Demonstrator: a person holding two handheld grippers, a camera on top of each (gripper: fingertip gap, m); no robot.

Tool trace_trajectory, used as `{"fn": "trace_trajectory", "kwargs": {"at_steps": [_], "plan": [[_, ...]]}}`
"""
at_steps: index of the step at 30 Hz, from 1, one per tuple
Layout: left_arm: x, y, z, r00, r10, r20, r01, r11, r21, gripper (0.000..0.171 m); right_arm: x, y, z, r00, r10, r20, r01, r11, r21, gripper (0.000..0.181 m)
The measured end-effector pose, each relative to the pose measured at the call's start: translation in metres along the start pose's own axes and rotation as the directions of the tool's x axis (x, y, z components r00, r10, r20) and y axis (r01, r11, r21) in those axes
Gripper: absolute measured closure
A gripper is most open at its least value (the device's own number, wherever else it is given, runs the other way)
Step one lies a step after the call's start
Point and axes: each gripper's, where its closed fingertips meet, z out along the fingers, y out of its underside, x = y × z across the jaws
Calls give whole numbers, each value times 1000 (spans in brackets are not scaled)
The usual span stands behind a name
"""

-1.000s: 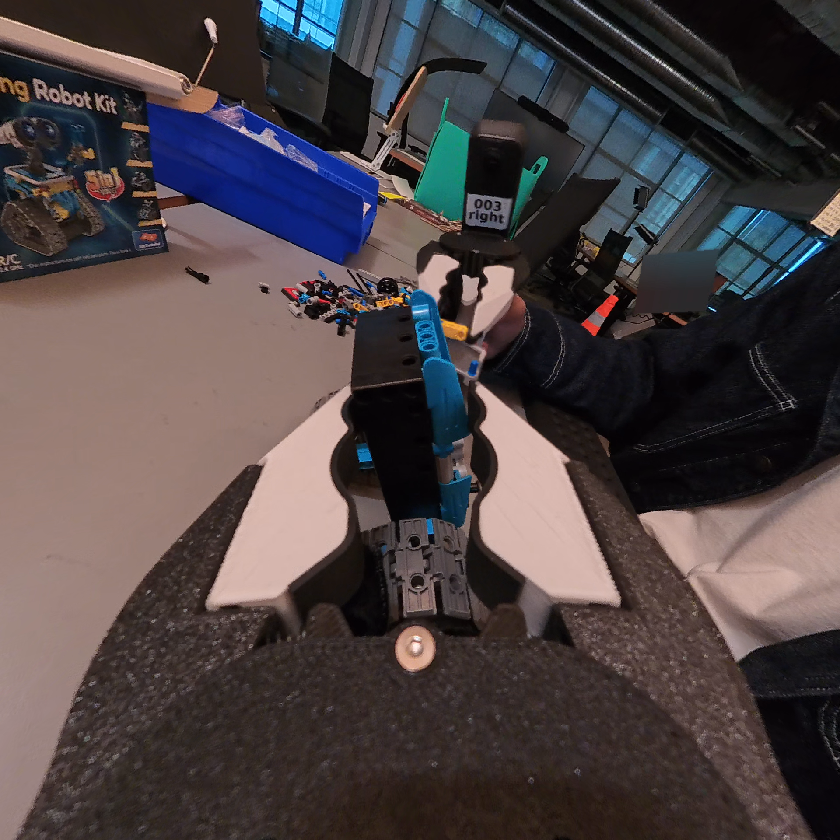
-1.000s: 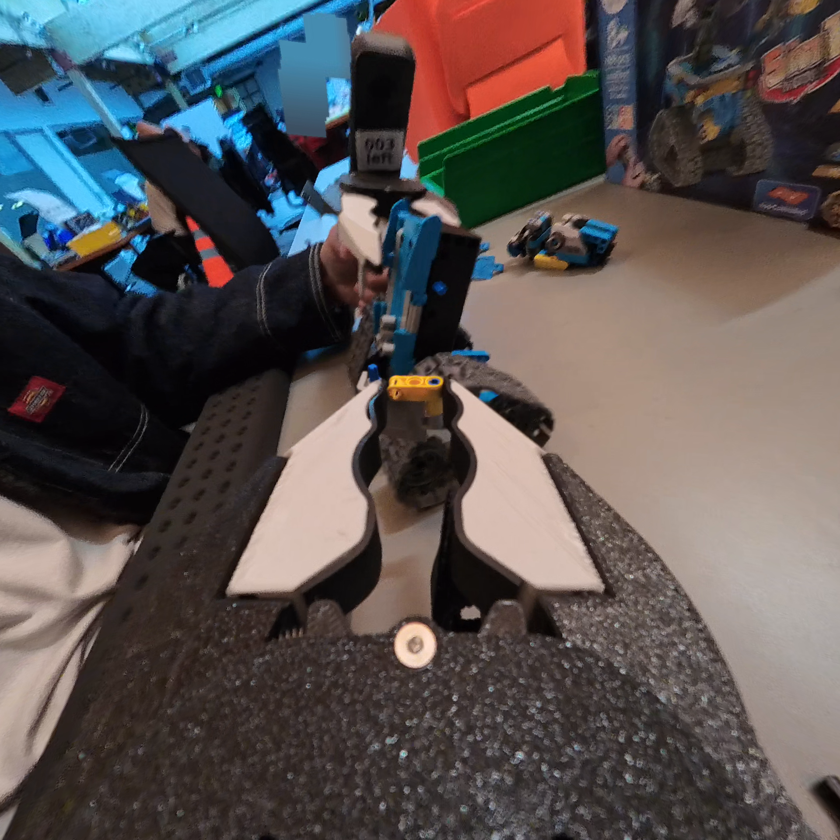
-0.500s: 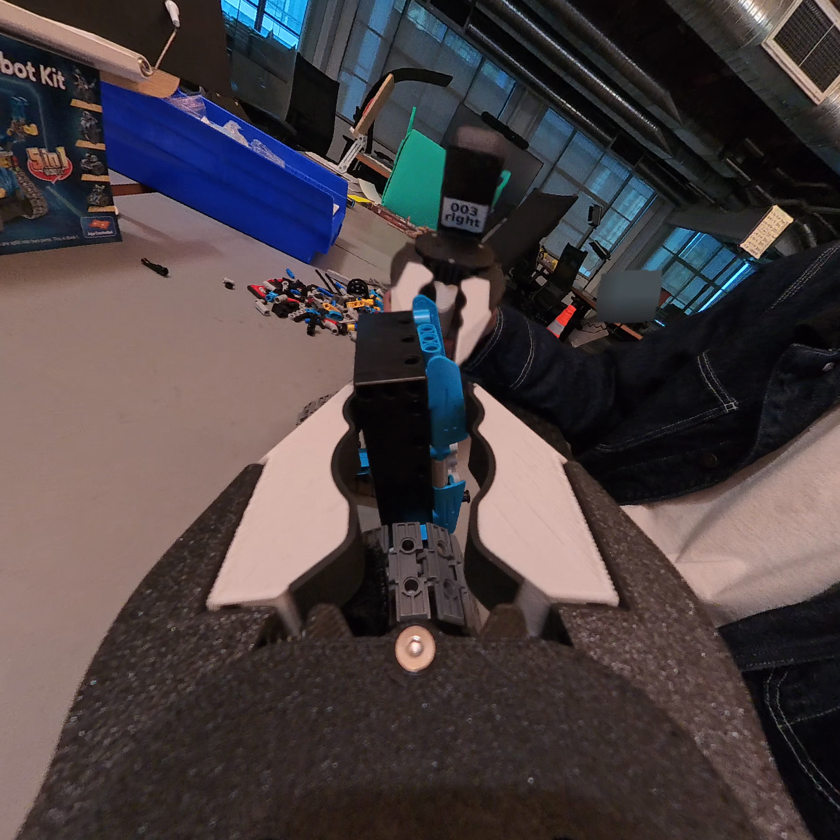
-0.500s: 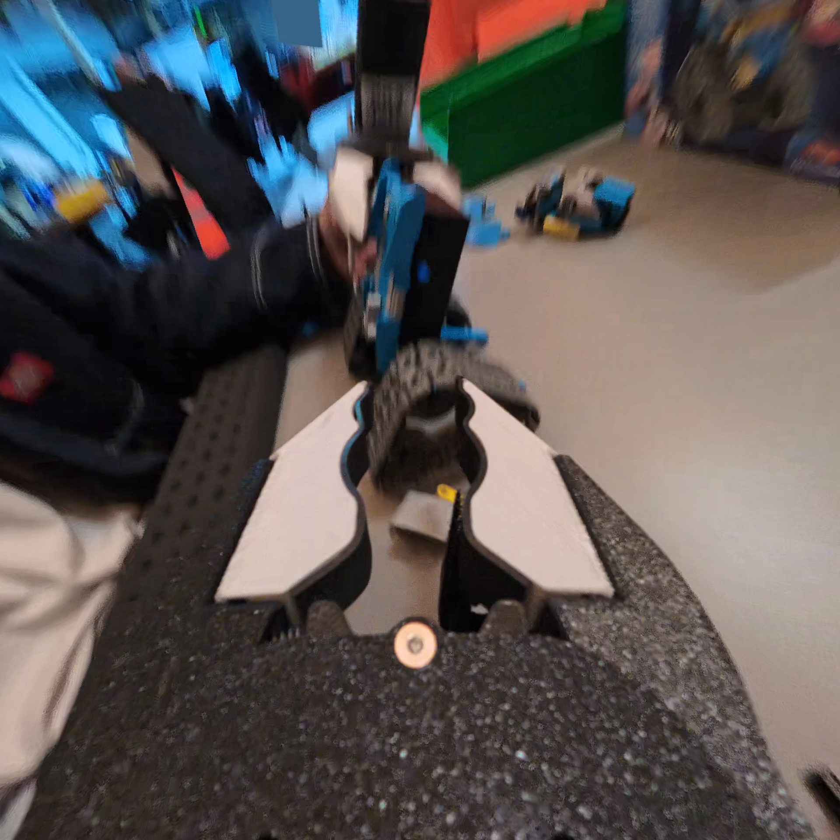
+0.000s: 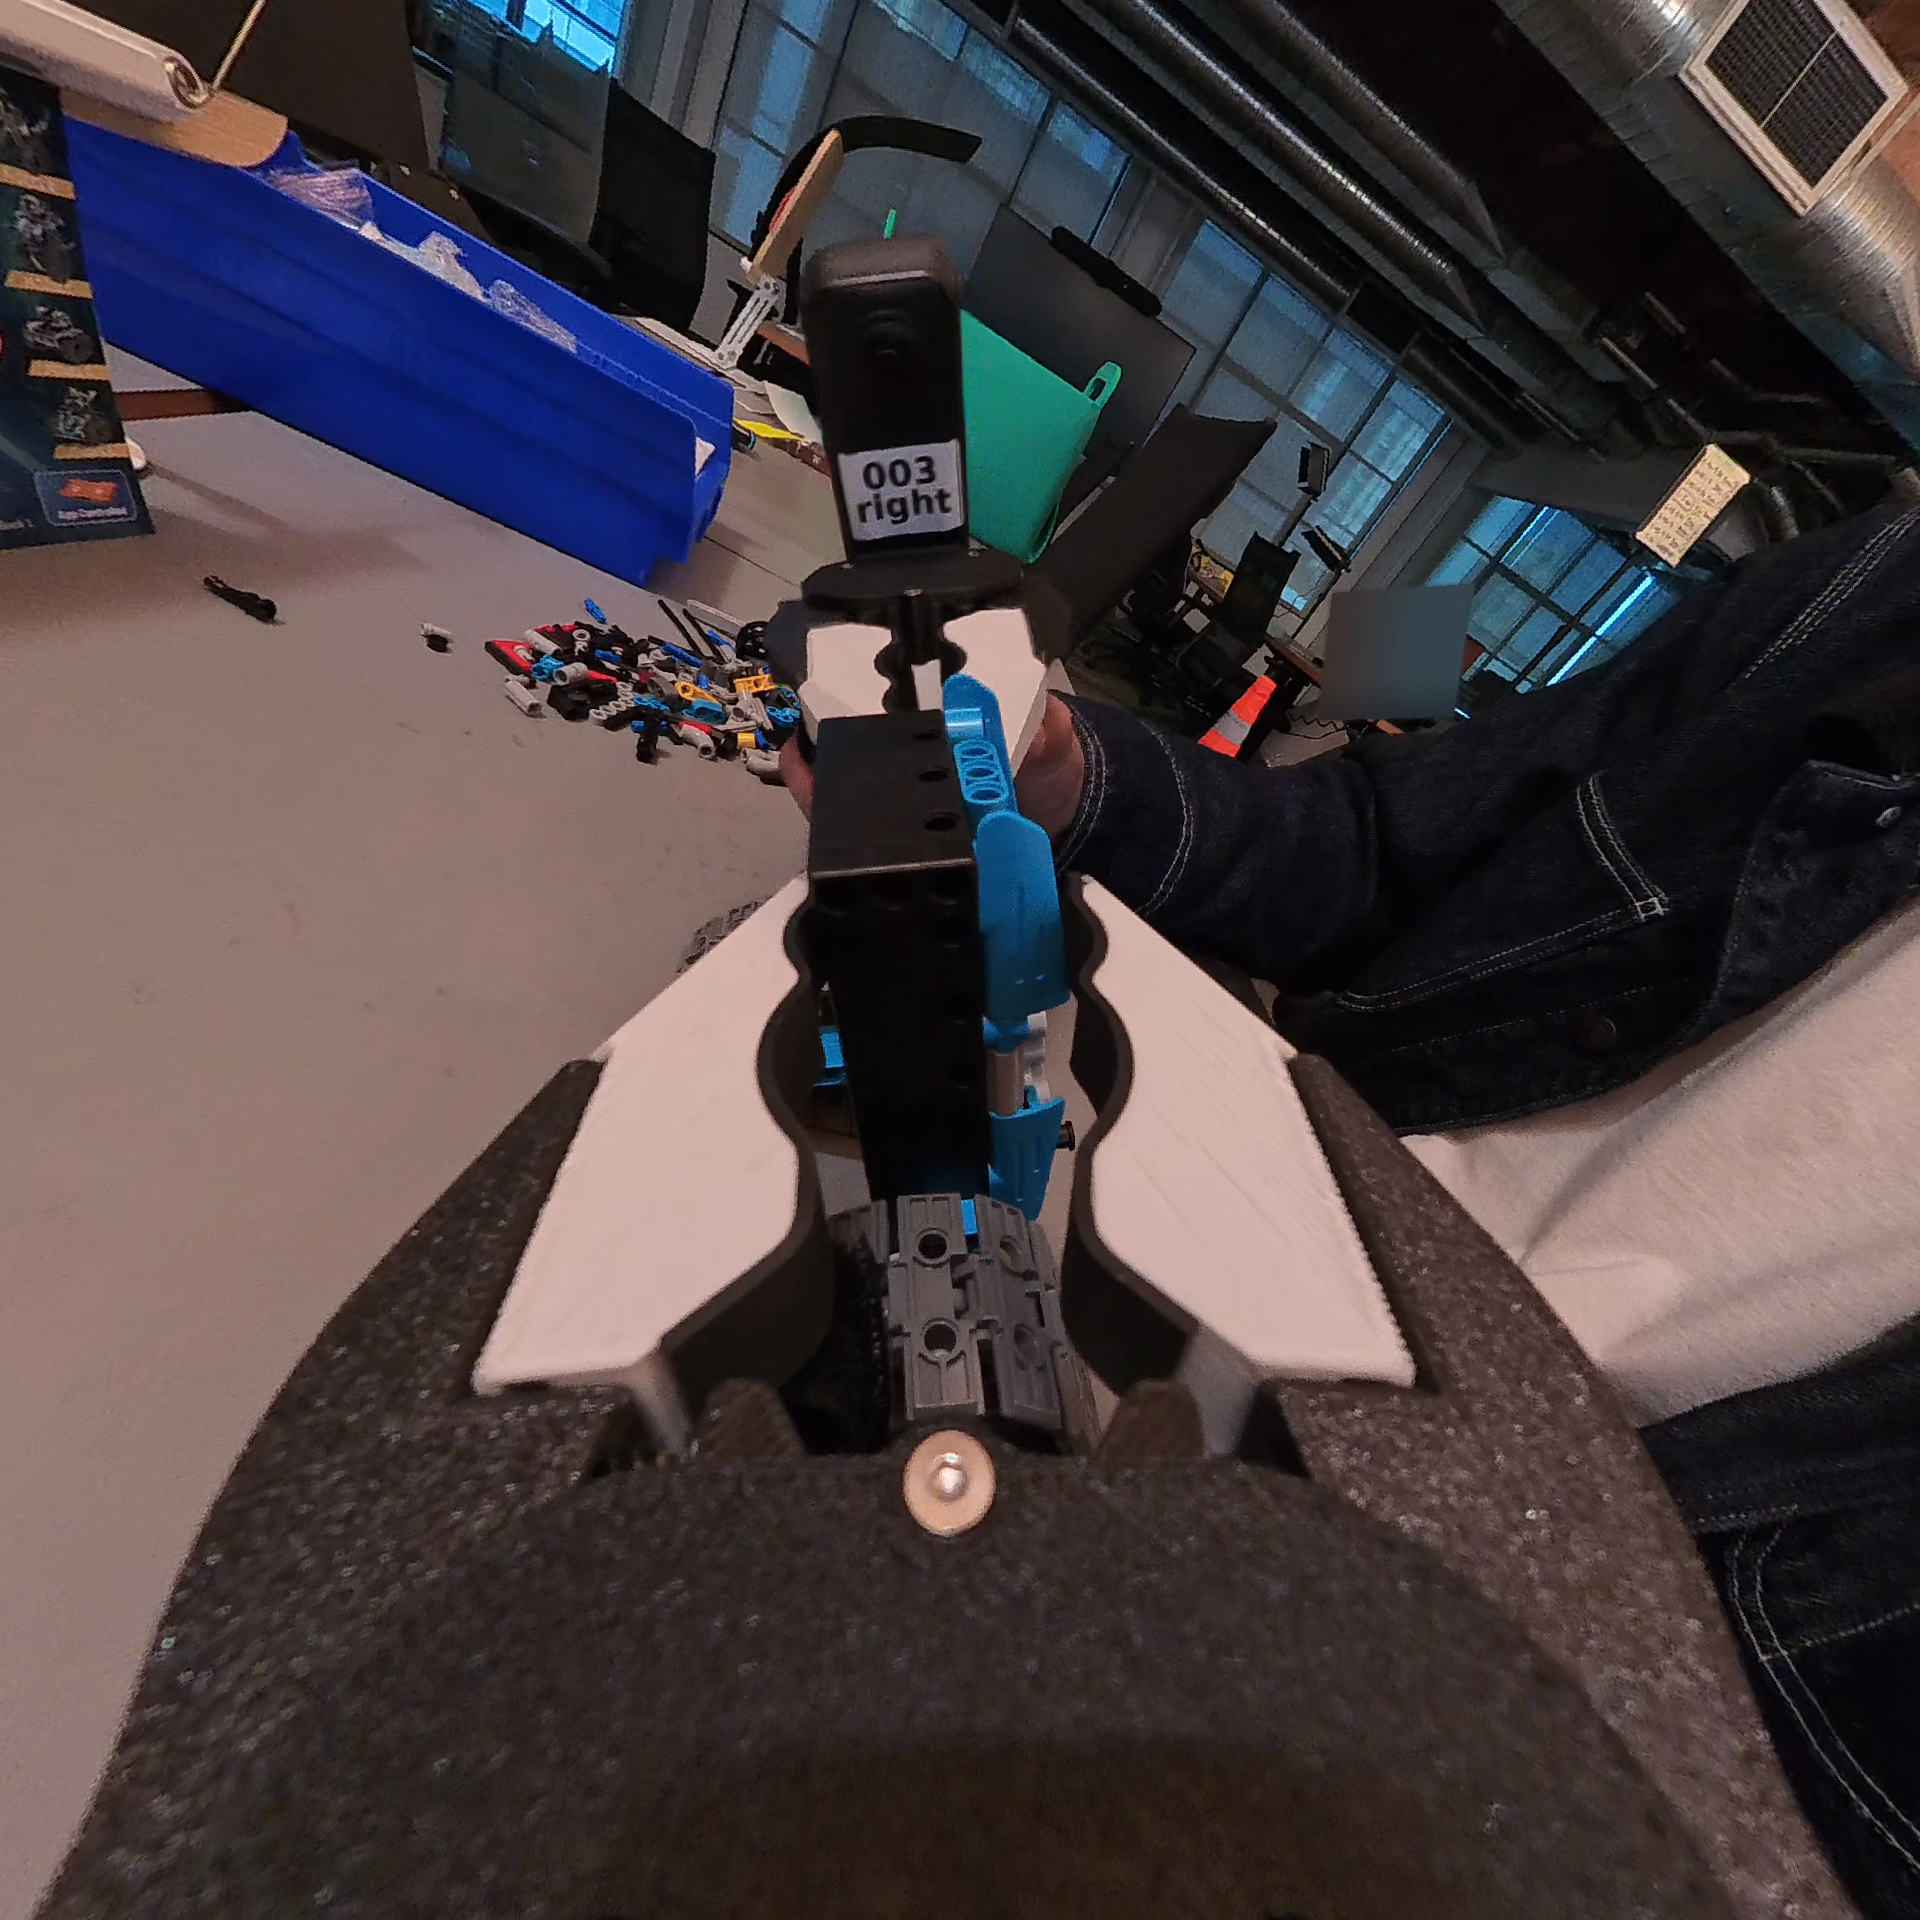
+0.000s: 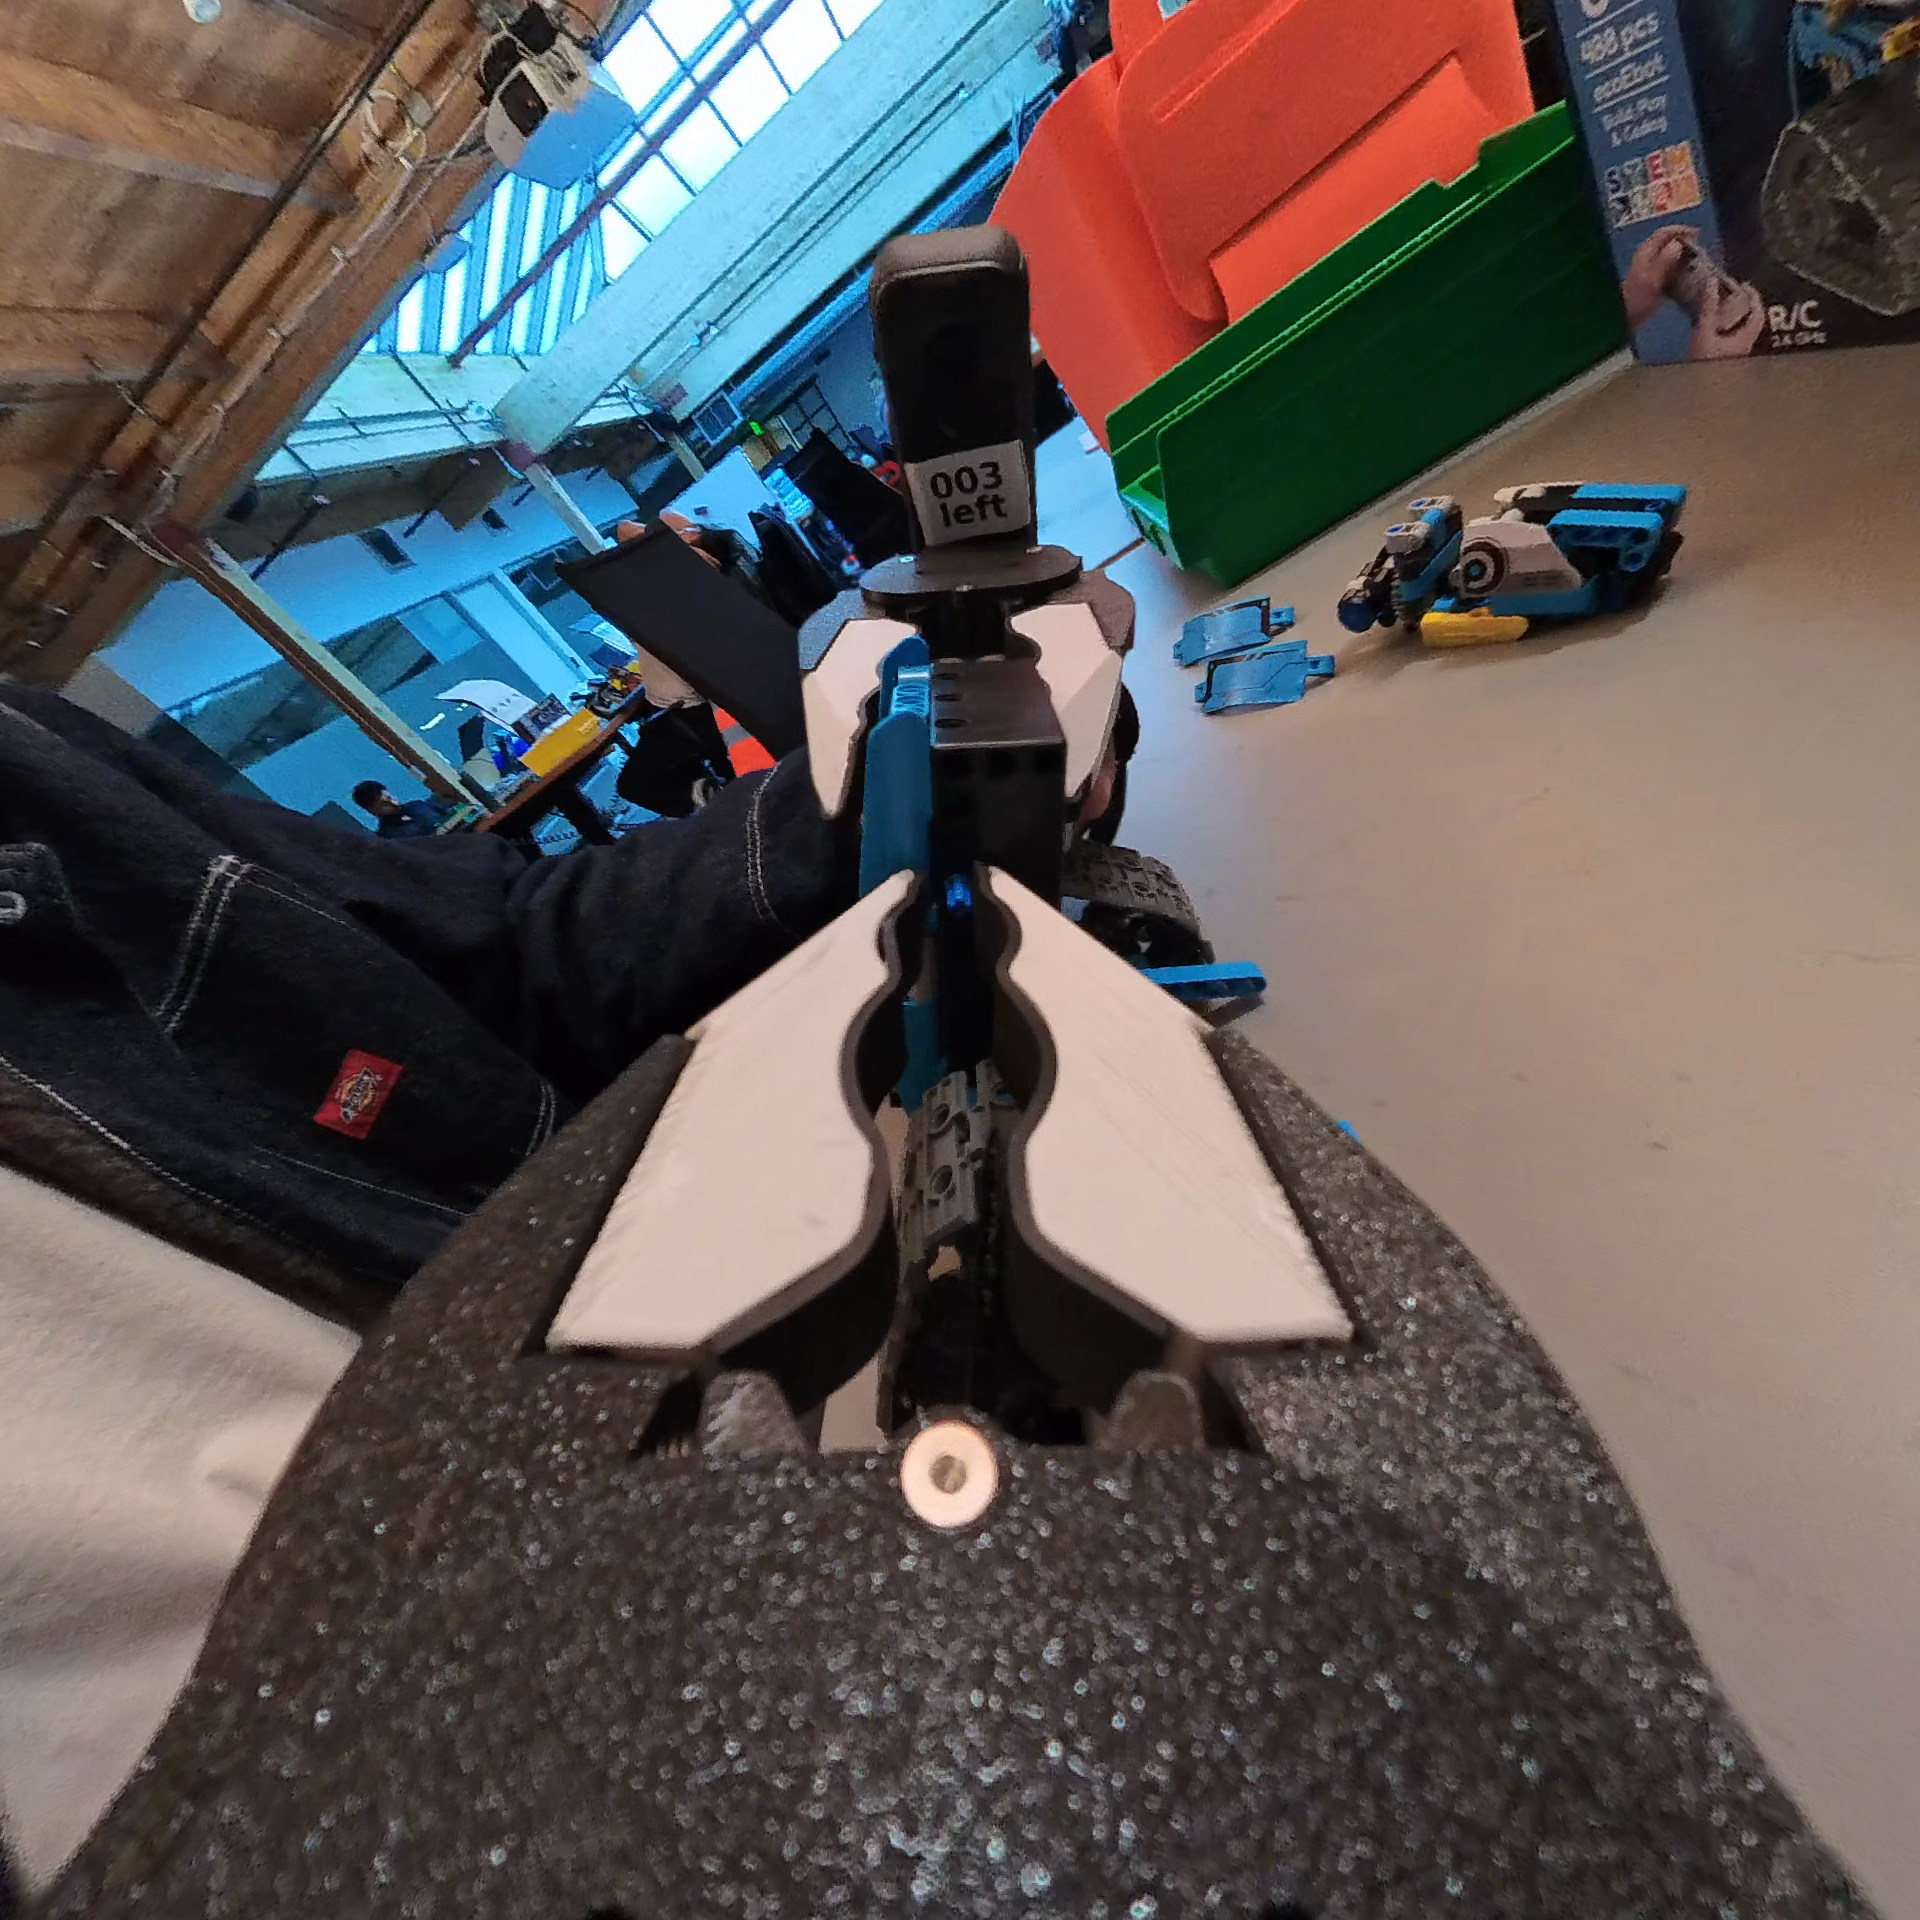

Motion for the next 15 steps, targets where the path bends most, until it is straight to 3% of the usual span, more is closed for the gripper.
{"fn": "trace_trajectory", "kwargs": {"at_steps": [13,15], "plan": [[1,0,1,1000,-6,-7,6,1000,5,128,1,3,0,1000,-13,-7,13,1000,-16,179],[1,1,1,1000,0,-9,0,1000,1,128,0,3,-1,997,-70,-27,69,997,-39,180]]}}
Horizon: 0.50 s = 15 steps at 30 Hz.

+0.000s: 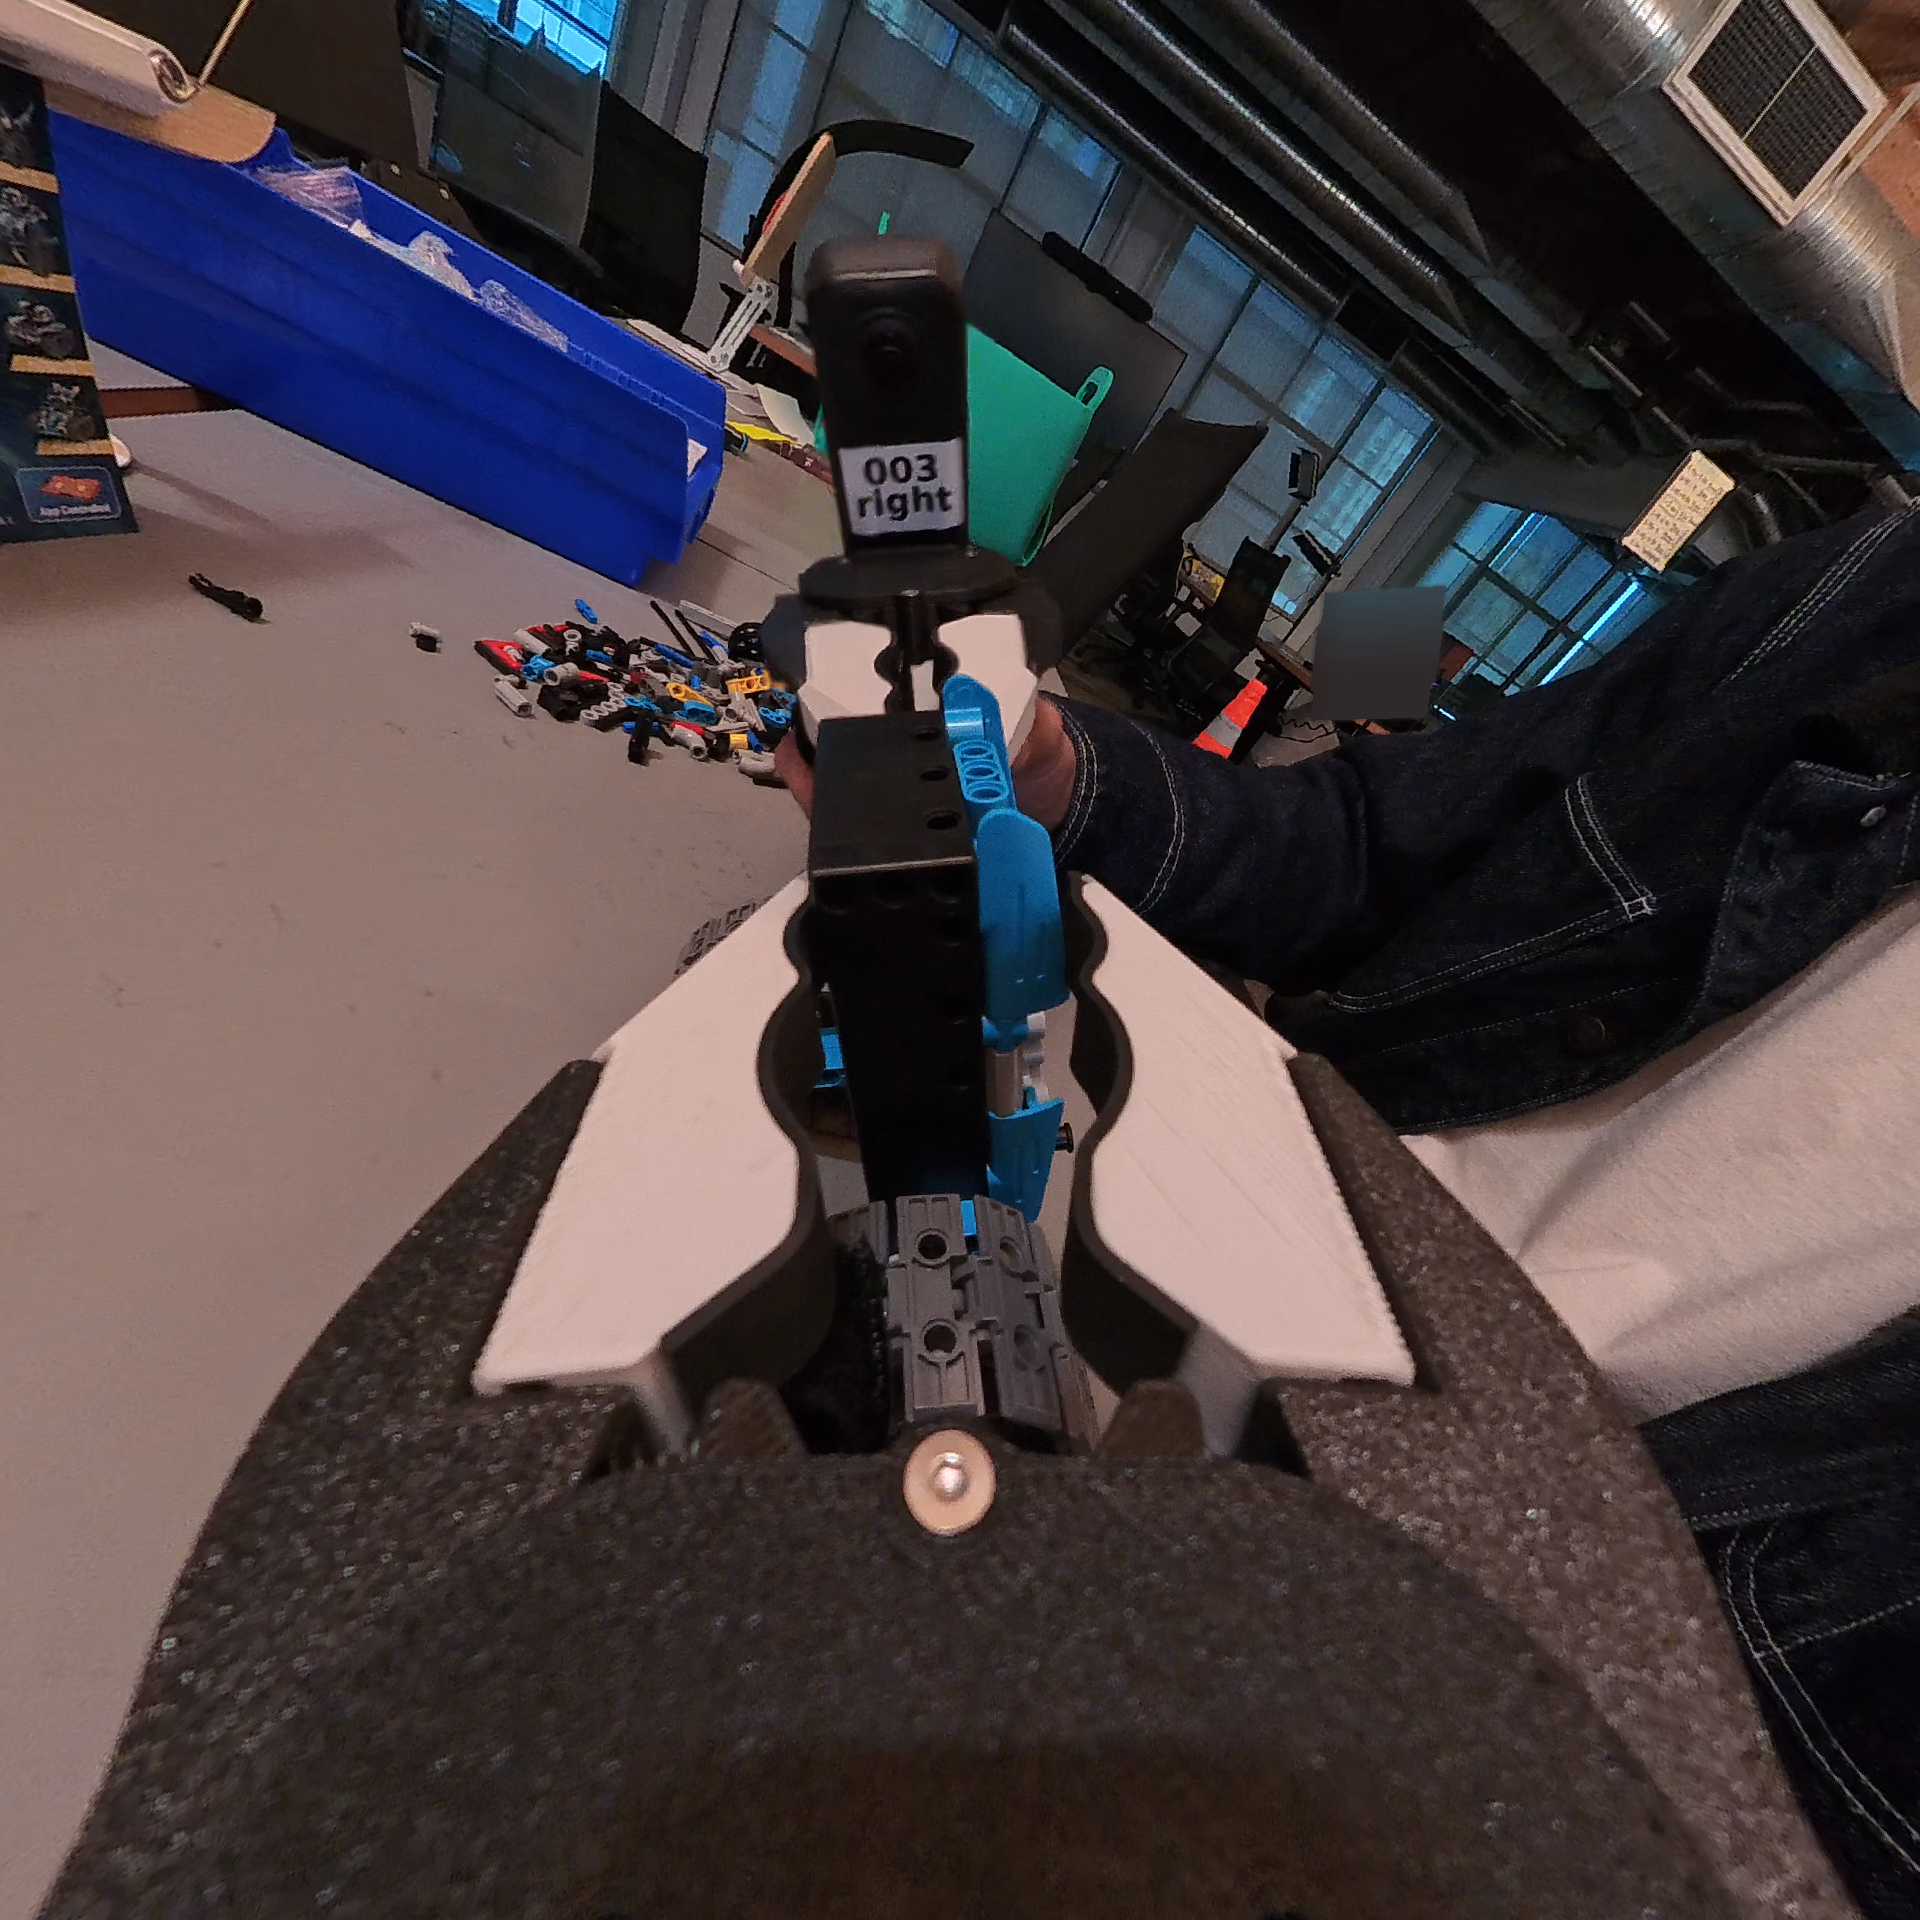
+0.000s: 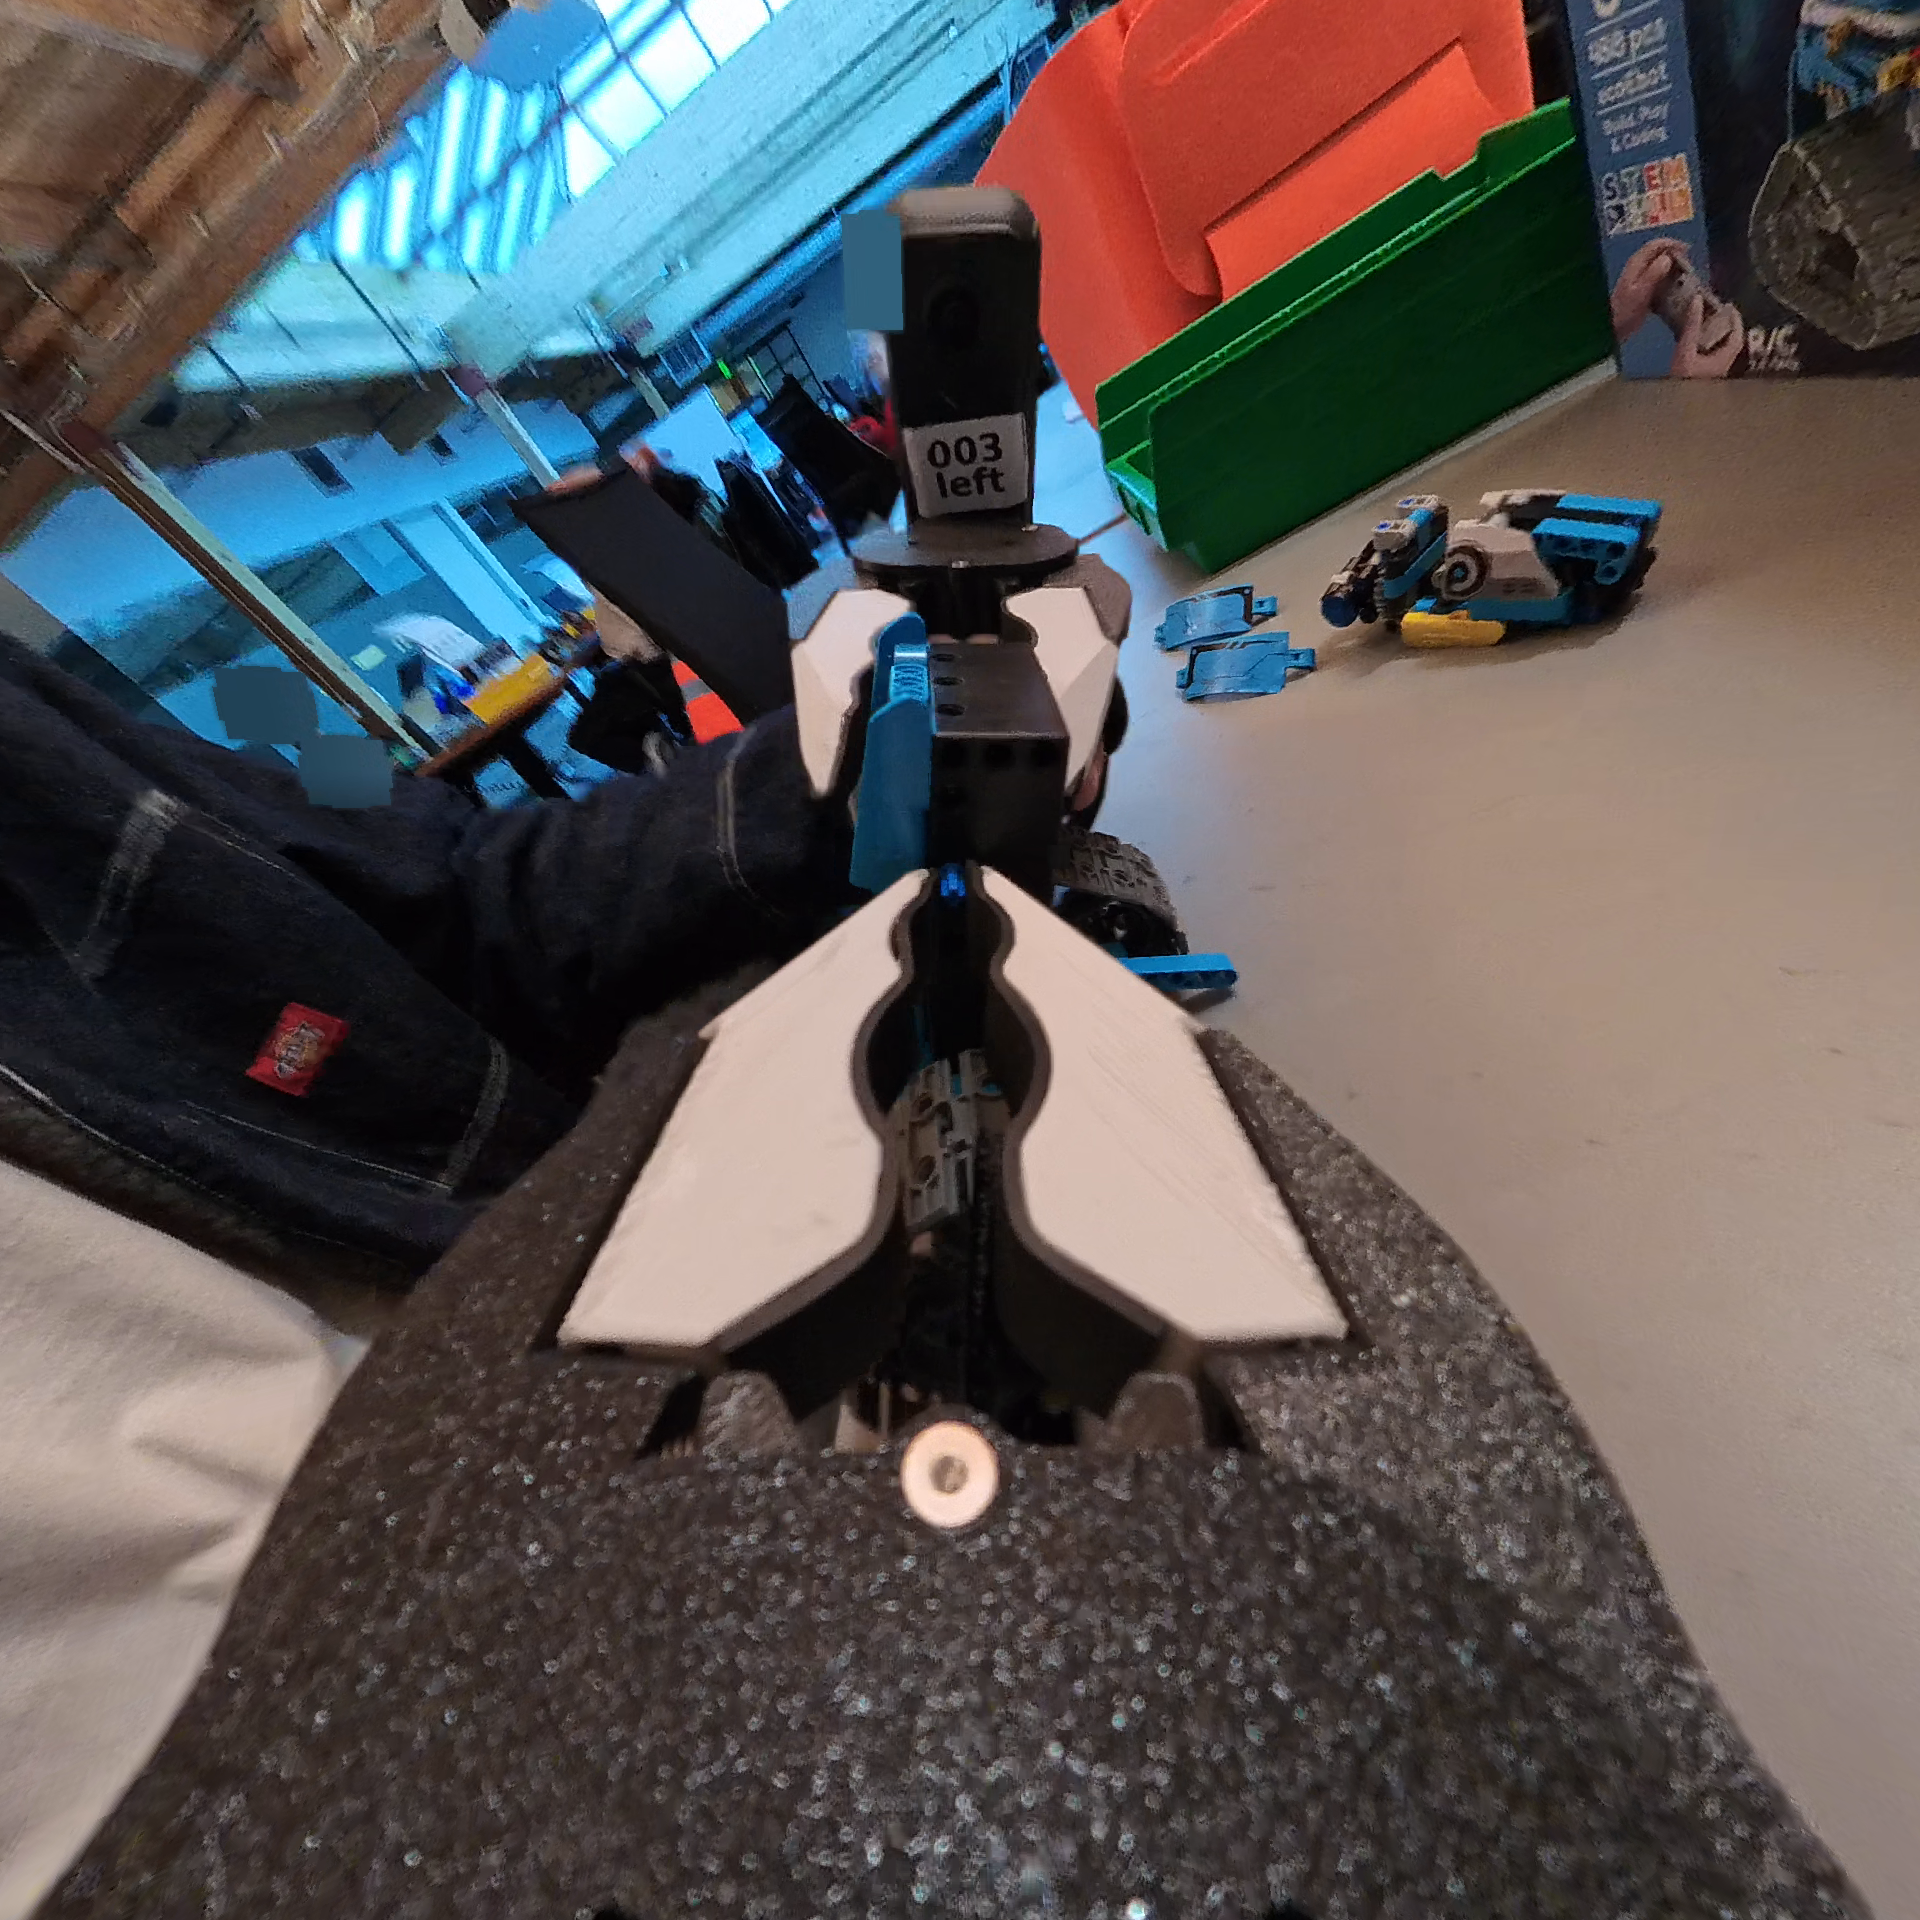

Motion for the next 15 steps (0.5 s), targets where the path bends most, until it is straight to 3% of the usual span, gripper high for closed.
{"fn": "trace_trajectory", "kwargs": {"at_steps": [8,11,13,15], "plan": [[5,4,-4,998,53,-20,-54,997,-47,128,-3,0,-6,992,-122,-34,121,992,-40,181],[-6,-4,-40,995,57,77,-57,998,0,129,14,-48,-94,996,-37,-81,56,969,242,181],[-17,-8,-56,992,21,124,-28,998,48,130,26,-40,-130,977,-77,-199,113,978,174,181],[-23,-10,-55,991,9,133,-15,999,46,129,43,-21,-145,935,-90,-343,106,994,29,180]]}}
